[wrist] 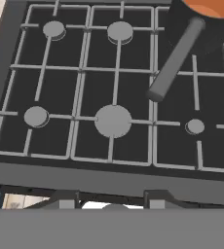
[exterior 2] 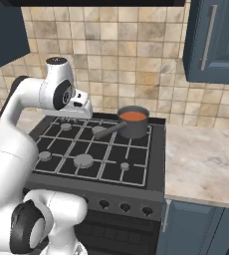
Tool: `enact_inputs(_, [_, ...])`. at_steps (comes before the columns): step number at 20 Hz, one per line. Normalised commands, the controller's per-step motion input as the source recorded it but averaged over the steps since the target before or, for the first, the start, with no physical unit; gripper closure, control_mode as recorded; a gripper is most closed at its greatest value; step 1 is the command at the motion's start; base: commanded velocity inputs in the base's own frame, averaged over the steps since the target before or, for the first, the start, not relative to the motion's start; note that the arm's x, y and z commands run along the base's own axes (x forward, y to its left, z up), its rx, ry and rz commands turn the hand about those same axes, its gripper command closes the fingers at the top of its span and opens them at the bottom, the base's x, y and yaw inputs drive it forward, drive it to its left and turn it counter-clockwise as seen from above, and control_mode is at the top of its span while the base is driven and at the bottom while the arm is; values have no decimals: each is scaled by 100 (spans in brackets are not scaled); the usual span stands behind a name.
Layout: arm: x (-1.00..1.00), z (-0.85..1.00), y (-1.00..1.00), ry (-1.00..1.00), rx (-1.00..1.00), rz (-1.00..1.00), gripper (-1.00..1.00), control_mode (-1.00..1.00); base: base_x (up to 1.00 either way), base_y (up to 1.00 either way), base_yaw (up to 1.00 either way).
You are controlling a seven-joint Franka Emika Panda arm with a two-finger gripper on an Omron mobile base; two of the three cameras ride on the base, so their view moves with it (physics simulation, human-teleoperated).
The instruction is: Wait until the marinara sauce is simmered to a deep red color and then turn off the stove.
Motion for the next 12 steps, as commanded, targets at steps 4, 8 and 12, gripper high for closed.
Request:
enact_inputs(4, [0,-5,-26,0,1,0,-100,-100,0,0,0])
enact_inputs(8, [-25,-18,-78,-6,7,4,-100,-100,0,0,0])
enact_inputs(12, [-21,-38,-75,-15,6,8,-100,-100,0,0,0])
